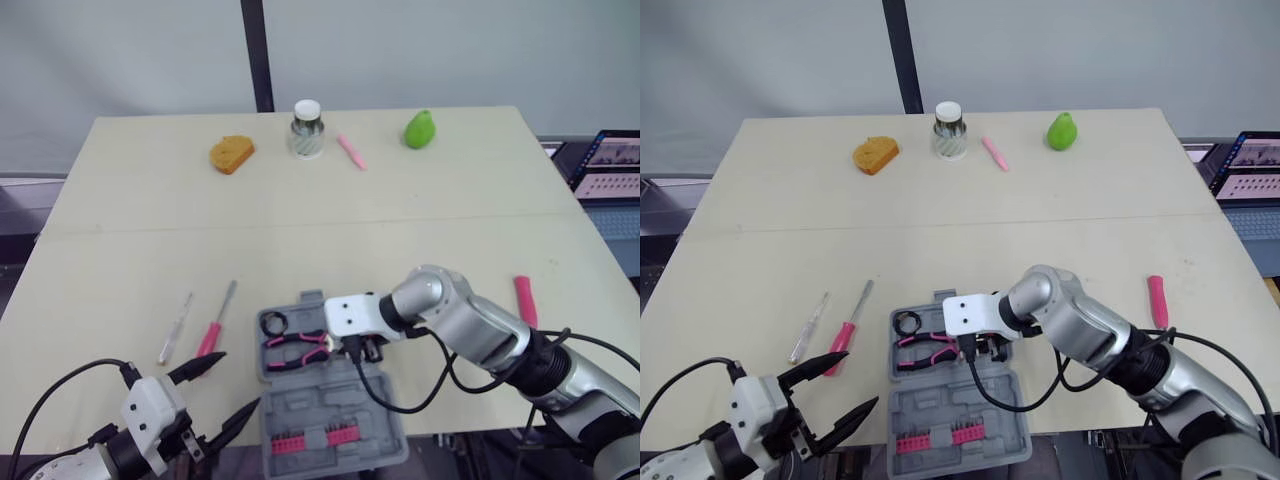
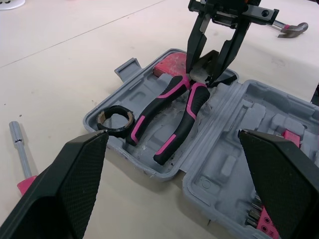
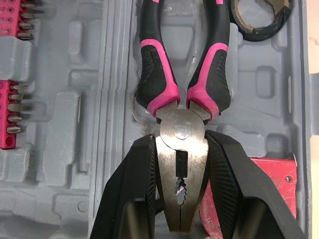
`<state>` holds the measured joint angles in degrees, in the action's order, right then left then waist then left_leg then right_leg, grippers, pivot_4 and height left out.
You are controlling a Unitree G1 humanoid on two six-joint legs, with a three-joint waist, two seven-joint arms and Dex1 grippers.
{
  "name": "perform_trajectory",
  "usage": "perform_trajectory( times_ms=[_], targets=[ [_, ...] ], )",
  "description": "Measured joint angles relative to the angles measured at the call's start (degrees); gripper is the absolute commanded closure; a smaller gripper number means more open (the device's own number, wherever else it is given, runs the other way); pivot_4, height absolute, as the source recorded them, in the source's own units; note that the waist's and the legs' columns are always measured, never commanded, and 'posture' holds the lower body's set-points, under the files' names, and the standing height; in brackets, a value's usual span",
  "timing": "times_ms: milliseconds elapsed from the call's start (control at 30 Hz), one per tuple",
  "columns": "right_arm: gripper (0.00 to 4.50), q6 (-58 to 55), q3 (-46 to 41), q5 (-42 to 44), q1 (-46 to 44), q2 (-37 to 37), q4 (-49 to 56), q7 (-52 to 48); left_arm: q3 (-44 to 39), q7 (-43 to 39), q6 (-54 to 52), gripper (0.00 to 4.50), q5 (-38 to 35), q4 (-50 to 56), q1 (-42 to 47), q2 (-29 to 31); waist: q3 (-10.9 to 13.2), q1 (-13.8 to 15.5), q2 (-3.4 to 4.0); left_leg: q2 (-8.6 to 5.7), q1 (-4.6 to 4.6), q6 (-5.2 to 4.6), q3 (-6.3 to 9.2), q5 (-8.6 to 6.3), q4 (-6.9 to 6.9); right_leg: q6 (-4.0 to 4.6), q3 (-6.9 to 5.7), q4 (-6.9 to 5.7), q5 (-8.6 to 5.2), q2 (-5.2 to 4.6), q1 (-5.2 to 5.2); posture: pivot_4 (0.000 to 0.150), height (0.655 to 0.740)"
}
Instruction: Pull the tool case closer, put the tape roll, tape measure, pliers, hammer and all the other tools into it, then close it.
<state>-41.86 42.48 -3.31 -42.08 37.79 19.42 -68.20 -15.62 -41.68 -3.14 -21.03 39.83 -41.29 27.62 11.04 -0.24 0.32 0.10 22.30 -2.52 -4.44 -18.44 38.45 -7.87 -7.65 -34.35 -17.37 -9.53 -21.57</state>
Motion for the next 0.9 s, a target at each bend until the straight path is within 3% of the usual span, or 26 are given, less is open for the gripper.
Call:
perform_trajectory(
  times_ms=[800, 900],
  targets=[
    [3.54, 0.92, 1.89, -1.46, 1.03, -2.2, -1.69, 0.14, 0.45, 0.88, -0.74, 0.0, 0.02, 0.03, 0.58, 0.11, 0.0, -0.07, 0.0, 0.02, -0.01, 0.01, 0.0, -0.01, -0.01, 0.02, 0.0, -0.04, -0.01, 0.03, -0.01, 0.15, 0.74],
    [2.14, 0.89, 1.9, -1.24, 1.09, -2.62, -1.7, 0.1, 0.45, 0.88, -0.74, 0.0, 0.06, 0.03, 0.61, 0.14, 0.0, -0.04, 0.0, 0.02, -0.01, 0.01, 0.0, -0.01, 0.0, 0.02, -0.01, -0.04, -0.01, 0.03, -0.01, 0.15, 0.74]
  ],
)
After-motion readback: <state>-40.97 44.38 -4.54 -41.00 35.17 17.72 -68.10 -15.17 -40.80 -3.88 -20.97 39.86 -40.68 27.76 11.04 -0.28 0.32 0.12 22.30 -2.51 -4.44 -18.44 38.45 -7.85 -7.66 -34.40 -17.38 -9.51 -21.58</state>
